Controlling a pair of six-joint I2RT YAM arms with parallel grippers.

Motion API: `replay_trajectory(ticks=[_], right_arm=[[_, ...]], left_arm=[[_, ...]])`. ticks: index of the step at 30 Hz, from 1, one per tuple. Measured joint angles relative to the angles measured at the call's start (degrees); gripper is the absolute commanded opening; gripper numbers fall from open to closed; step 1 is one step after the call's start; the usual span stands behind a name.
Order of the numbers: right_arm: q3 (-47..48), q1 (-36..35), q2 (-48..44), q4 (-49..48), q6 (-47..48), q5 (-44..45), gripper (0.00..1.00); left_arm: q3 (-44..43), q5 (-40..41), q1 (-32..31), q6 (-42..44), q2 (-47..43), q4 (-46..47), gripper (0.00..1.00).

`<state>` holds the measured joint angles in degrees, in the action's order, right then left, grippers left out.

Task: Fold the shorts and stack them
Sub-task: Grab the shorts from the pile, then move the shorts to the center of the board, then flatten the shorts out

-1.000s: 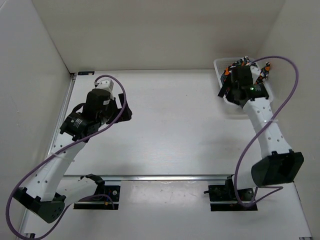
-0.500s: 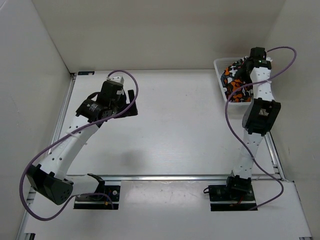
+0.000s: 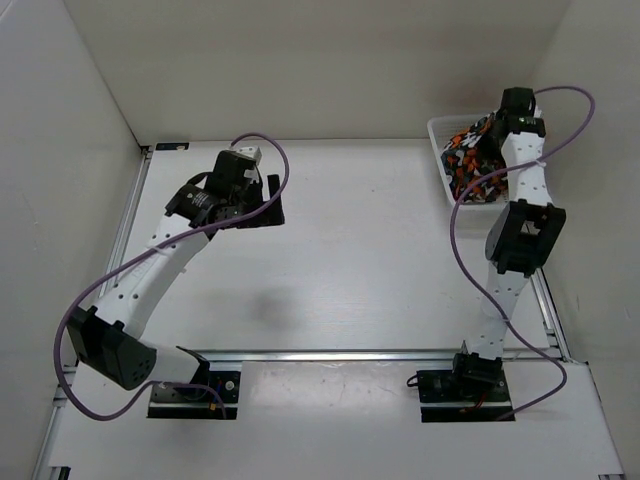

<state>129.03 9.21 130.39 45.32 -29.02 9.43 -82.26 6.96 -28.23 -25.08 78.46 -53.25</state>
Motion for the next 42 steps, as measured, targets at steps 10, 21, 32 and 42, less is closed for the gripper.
replay_trajectory(ticks=[10,21,32,42], right_arm=[[9.86,-11.89,-26.82,-7.39,4.59,-13.70,0.00],[-9.92,-32.04,-46.21,-14.16,6.56,-21.07,0.00],[-61.86,-14.51,-45.53,-10.88,5.35,-20.59,0.77],[-63.45,-31.65,-63.23,-9.73,1.62,-16.57,0.81]], left_arm=[[4.44,-10.05,4.28,-0.11,-5.92,-0.81,0.99],[-4.31,-3.37,17.27,0.09,-11.85,-8.09,0.99],[1.07,-11.17,21.22,1.55,-11.58,-7.43,0.99],[21.97,-18.49,11.34,-3.52,-7.50,0.22,1.00]])
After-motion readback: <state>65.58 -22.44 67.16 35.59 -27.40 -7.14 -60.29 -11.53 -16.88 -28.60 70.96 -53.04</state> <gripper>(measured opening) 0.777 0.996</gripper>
